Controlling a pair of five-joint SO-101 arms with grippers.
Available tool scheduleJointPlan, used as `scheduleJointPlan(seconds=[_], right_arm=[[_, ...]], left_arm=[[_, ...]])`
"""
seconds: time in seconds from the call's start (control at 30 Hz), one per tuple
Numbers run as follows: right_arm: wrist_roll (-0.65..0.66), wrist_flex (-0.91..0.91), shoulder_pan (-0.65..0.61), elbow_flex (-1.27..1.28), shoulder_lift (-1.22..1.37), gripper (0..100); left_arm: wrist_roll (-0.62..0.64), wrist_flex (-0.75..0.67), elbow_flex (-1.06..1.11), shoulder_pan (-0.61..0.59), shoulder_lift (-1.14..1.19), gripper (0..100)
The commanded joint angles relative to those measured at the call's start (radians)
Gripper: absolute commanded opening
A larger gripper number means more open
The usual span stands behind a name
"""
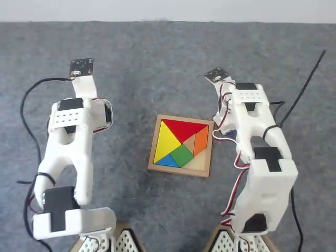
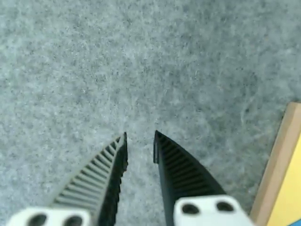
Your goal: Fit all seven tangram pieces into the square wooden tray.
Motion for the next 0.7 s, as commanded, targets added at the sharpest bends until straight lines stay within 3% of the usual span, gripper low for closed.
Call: scheduleJointPlan(seconds=[0.0,0.13,0.4,0.67], right_arm=[[-0.118,0.099,0.031,-0.025,-0.134,15.4],[-0.146,0.168,0.033,0.014,-0.259,13.4],[0.288,0.168,-0.013,-0.037,-0.257,35.9],[0.370,0.099,-0.015,-0.038,-0.136,38.9]], left_arm=[[0.017,-0.020,-0.007,0.002,-0.051,9],[0.017,-0.020,-0.007,0.002,-0.049,9],[0.017,-0.034,0.013,0.002,-0.049,9],[0.017,-0.043,0.015,0.002,-0.049,9]])
